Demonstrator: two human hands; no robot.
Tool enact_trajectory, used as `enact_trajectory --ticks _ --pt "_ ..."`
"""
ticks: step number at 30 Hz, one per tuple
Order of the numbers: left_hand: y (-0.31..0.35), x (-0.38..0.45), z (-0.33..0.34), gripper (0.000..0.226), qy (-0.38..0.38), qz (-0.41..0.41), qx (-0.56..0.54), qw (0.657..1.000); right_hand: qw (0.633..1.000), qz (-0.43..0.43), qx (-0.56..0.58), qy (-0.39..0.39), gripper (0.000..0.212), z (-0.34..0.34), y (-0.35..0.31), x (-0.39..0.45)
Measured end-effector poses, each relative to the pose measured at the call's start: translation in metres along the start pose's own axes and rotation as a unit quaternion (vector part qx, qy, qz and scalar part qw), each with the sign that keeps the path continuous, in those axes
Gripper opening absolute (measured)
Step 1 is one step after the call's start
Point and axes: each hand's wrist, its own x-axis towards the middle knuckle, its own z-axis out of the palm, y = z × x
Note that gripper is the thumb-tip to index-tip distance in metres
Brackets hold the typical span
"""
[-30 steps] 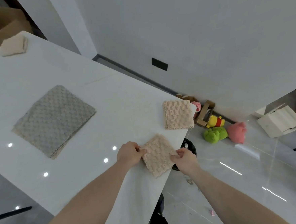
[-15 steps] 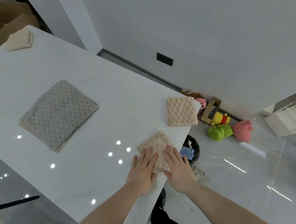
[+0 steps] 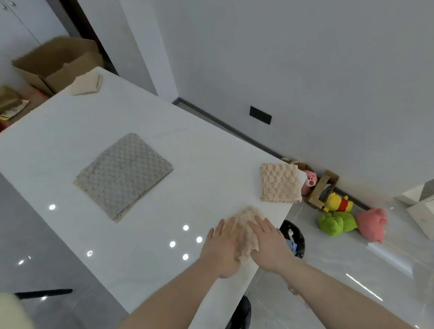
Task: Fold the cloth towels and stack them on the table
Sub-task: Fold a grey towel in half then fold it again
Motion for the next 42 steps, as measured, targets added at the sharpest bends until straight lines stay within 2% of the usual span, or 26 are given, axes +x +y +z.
enact_trajectory --ticks 4,10,17,25,30,36,42 --pt "-0.021 -0.059 -0.014 0.082 0.082 -0.012 -0.054 0.995 0.992 -0.032 0.102 0.074 0.078 0.006 -0.021 -0.026" --pt "-0.066 -0.137 -0.022 0.076 0.111 -0.08 -0.117 0.984 0.972 -0.066 0.211 0.078 0.064 0.012 -0.074 -0.055" --pt "-0.101 -0.183 -0.037 0.07 0.139 -0.074 -0.18 0.971 0.97 -0.096 0.208 0.08 0.061 0.014 -0.144 -0.069" --pt "-0.178 -0.21 -0.052 0.069 0.133 0.015 -0.148 0.98 0.962 -0.029 0.23 0.145 0.059 0.036 -0.225 -0.088" --pt "-0.215 -0.235 -0.061 0.069 0.126 0.041 -0.134 0.982 0.955 -0.007 0.243 0.171 0.059 0.051 -0.27 -0.109" --pt "-0.234 -0.264 -0.062 0.068 0.153 0.045 -0.146 0.976 0.955 -0.037 0.222 0.195 0.059 0.056 -0.296 -0.133" --pt "-0.258 -0.297 -0.05 0.065 0.174 -0.007 -0.171 0.97 0.954 -0.071 0.228 0.181 0.064 0.058 -0.319 -0.134"
